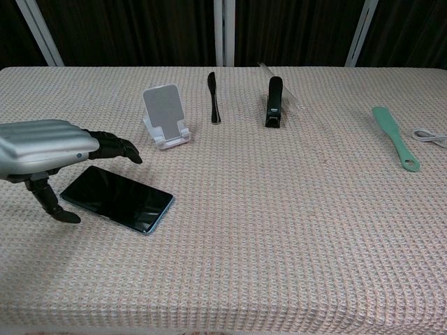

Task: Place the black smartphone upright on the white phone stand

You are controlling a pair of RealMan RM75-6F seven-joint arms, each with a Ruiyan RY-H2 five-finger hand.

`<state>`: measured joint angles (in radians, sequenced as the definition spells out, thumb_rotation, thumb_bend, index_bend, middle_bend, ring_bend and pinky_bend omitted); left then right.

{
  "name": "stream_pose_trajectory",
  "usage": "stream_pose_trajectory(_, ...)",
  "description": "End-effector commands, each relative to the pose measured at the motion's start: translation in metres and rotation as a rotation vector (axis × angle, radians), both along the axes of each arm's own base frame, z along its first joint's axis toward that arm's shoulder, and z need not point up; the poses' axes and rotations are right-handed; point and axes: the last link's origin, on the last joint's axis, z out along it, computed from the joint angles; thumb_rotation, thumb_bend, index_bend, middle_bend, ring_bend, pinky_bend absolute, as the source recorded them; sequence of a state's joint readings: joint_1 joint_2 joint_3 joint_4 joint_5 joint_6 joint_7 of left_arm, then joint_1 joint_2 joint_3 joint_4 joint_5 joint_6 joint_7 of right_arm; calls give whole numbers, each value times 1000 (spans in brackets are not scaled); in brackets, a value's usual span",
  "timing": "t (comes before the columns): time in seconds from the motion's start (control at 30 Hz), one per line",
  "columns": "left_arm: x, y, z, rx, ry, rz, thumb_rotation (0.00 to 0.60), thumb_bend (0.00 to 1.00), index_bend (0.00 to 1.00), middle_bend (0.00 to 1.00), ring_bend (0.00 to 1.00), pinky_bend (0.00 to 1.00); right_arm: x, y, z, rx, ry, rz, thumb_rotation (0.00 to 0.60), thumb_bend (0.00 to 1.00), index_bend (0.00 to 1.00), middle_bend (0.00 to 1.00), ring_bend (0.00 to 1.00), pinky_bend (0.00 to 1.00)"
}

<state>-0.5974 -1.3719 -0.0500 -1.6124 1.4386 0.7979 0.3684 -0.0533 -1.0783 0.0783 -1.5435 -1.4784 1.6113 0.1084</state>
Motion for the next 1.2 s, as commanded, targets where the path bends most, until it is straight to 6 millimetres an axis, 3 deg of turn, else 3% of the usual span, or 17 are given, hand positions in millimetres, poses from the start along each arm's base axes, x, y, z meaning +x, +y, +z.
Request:
stream_pose_trajectory(0.03,-2,6,0,-7,33,9,600,112,146,65,77,218,0,-1,-1,2,1,-3,600,273,0,0,0,0)
stream_pose_trajectory(0.5,-1,14,-8,-15,64,36,600,112,216,61,76,218,2,-4,-5,25,7,-8,600,273,0,0,0,0)
stream_pose_trajectory(0.9,4,18,-13,-16,66,29,600,171,246,60,77,217,-2,-3,-5,27,4,-23,600,278,0,0,0,0)
stream_pose_trajectory(1.07,4,18,-14,-18,67,35,600,207,334,60,77,217,-3,-3,-5,30,2,-30,600,278,0,0,0,0)
stream_pose_trajectory(1.2,5,17,-13,-15,59,31,600,234,470,68,77,217,-4,-2,-5,32,2,-38,600,280,0,0,0,0)
